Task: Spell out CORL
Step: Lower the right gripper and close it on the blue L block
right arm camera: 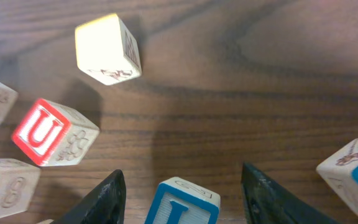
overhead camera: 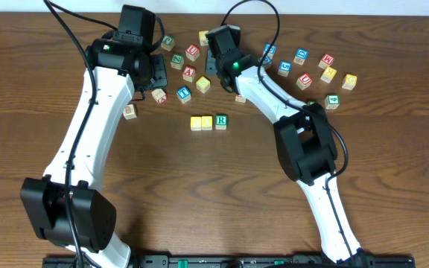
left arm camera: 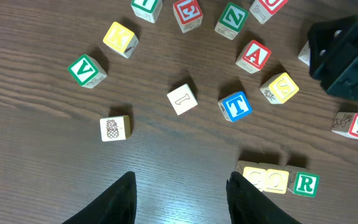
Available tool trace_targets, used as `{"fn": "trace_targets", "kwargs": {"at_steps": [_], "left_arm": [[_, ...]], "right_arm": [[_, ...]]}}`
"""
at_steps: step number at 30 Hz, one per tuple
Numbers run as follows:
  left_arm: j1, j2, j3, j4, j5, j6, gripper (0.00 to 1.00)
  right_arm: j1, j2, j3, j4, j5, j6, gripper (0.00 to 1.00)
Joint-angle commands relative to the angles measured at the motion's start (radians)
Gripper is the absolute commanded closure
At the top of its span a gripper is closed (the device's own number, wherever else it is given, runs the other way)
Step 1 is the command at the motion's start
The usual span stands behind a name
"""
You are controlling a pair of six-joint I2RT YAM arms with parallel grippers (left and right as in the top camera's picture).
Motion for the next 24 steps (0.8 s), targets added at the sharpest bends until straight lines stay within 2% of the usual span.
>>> {"fn": "trace_targets", "kwargs": {"at_steps": [1, 19, 24], "left_arm": [[0.000, -0.028, 0.027, -0.005, -0.013, 0.010, 0.54], [0.001, -0.028, 0.027, -0.004, -0.013, 0.010, 0.53], [0.001, -0.028, 0.027, -0.004, -0.013, 0.009, 0.54]], "right_arm": [[0.012, 0.019, 0.019, 0.002, 0.020, 0.009, 0.45], [0.006, 0.022, 0.019, -0.054, 0.037, -0.001, 0.59], [-0.004, 0.018, 0.019, -0.094, 0.038, -0.050, 0.60]]}}
